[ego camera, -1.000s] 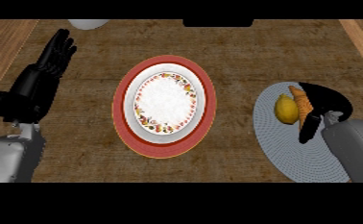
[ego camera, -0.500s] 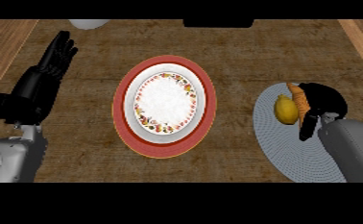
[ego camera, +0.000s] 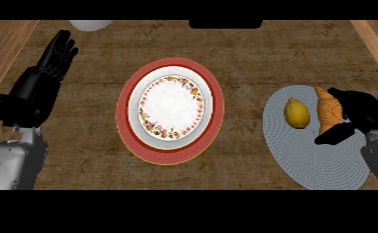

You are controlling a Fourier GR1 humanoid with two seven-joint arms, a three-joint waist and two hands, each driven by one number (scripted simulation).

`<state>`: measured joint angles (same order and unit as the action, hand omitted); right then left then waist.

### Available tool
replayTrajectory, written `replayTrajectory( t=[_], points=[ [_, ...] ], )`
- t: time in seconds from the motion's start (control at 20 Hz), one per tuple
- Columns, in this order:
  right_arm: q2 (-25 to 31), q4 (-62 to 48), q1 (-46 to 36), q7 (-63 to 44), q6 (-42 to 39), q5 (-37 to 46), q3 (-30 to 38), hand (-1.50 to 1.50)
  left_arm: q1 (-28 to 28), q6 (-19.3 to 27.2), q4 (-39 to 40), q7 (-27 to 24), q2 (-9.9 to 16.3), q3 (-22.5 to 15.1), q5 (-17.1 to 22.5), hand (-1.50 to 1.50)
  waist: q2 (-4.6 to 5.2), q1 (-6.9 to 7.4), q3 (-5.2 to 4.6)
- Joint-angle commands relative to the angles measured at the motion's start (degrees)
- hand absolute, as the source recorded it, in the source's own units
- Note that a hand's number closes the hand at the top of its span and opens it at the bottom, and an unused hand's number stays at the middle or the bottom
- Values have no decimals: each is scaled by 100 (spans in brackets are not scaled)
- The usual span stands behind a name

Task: Pick the croissant from the placemat and place it in the plate

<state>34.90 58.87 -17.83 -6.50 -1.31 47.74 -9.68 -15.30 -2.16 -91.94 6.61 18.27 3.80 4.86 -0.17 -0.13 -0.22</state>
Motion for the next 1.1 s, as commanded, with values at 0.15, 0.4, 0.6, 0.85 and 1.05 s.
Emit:
replayTrajectory(
  t=[0.15, 0.4, 0.6, 0.85, 1.05],
  points=[
    [432, 771, 235, 813, 422, -139, 469, 150, 92, 112, 29, -87, -258, -136, -219, 0, 8, -20, 21],
    [290, 2432, 605, 838, -218, -898, 594, 150, -27, -30, -94, 140, -18, 138, -29, 0, -26, -92, 17],
    [-88, 3596, 808, 1042, -264, -1509, 583, 150, 250, 0, -387, 166, -105, 30, -71, 0, -73, -115, 19],
    [-660, 4548, 596, 405, -725, -2196, 512, 150, 129, -119, -197, 14, -83, 90, -40, 0, -16, -37, 17],
    [-884, 5408, 329, -531, -1229, -2272, 172, 150, -149, -121, -61, 272, -29, 206, -16, 0, 7, -8, 17]
  ],
)
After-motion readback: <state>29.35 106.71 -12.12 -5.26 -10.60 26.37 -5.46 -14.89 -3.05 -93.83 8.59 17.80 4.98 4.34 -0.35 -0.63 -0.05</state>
